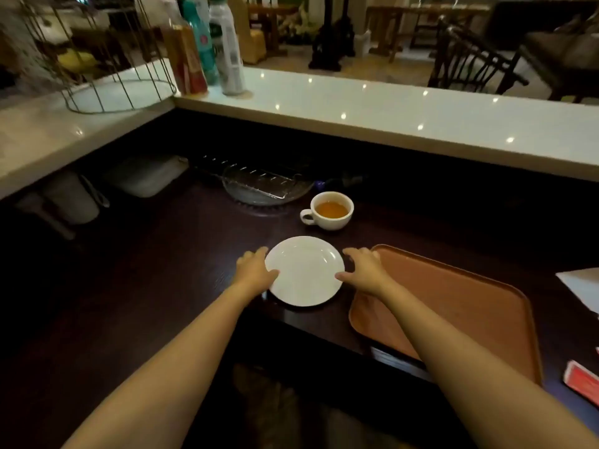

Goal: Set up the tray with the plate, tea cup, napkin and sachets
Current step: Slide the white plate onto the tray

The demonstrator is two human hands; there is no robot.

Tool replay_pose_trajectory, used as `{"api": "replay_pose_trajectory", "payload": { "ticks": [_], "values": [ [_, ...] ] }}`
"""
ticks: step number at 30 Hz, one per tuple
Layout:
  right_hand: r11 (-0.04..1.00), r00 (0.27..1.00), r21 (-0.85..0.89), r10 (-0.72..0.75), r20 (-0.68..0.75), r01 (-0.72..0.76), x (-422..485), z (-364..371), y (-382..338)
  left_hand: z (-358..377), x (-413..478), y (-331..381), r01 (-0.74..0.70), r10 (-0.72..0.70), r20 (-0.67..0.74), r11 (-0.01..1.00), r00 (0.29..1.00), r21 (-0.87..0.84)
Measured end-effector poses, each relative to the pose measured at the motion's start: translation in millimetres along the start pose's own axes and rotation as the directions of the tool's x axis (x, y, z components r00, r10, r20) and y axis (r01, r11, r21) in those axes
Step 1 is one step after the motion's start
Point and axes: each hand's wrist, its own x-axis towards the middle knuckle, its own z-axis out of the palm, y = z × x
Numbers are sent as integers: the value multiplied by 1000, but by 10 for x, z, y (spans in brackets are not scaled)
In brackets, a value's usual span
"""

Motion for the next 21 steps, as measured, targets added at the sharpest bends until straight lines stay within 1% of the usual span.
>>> {"api": "replay_pose_trajectory", "payload": {
  "ticks": [3,6,12,17,21],
  "values": [
    [992,999,-120,-30,10,31,212,74,-9,89,172,-35,14,-14,3,999,1000,30],
    [986,997,-157,-44,59,52,341,140,-23,178,271,-70,5,-6,14,998,1000,57],
    [999,998,-5,-39,56,40,451,194,-40,204,346,-6,0,0,-11,999,1000,32],
    [1000,998,-4,-23,53,24,419,116,-29,203,309,43,3,-3,-24,1000,1000,-6],
    [999,999,31,-36,-7,36,248,-24,12,181,212,188,-26,25,-41,1000,999,-17]
  ]
}}
